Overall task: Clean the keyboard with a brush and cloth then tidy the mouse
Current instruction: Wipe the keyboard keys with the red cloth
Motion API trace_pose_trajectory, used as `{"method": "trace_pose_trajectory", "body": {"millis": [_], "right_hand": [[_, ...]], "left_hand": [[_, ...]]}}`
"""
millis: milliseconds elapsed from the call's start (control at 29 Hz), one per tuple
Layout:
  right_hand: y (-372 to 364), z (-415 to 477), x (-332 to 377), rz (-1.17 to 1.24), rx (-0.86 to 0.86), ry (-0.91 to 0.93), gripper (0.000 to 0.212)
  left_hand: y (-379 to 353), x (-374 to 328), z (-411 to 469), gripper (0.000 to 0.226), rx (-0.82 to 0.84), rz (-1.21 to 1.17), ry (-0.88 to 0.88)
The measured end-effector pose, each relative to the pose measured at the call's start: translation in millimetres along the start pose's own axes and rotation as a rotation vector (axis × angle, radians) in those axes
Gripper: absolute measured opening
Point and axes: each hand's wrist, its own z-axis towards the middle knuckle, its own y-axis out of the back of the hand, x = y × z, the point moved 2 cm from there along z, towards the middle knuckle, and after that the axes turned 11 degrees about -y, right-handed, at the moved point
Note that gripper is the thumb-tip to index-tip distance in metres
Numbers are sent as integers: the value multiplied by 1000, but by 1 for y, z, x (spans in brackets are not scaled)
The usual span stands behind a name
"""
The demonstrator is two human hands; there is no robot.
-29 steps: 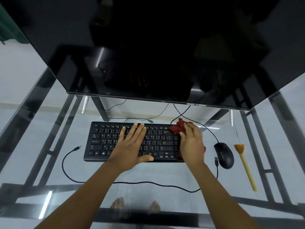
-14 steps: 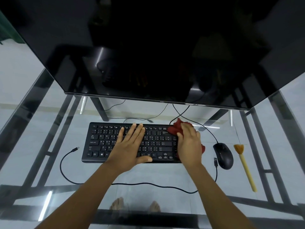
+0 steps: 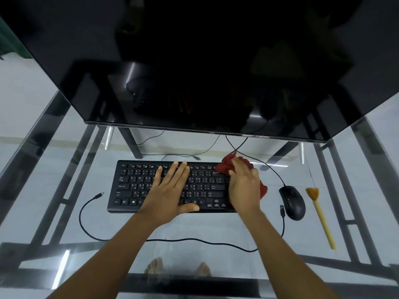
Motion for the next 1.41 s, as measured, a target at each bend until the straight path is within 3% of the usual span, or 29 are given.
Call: {"method": "trace_pose_trajectory", "body": {"millis": [172,241,345,448,586,724,897,966,1104,1242,1414], "right_hand": [[-24,-66,27,-33,152,356,40],[-15,-68,13,-75,130,460,42],[14,-48,-21,-76,-4,279,43],[17,-48,-28,-39,6,109,45],[-3,-84,-6,-61,166,256,58],[8,-73,-35,-160,306,412,81],[34,-63,-63,-94,95,261,60],[25,-78,-47,-43,135,231,61],[8,-98,-27,-88,242,360,68],[28,-87,-61,-126,98,146,65],[29,-69,-65,-201,28,200,57]], "left_hand": [[-4,1,0,107,-22,-10,-12],[-2,1,0,108,-13,-16,-10],[0,0,1,108,10,9,-2],[0,0,-1,108,11,3,7],[-2,-1,1,109,2,-12,2],[-1,1,1,109,14,-20,1],[-1,0,0,109,19,-18,8],[0,0,0,109,8,-11,11],[-2,0,0,109,12,-14,6],[-2,1,1,109,12,-22,11],[-2,1,1,109,18,-25,12]]}}
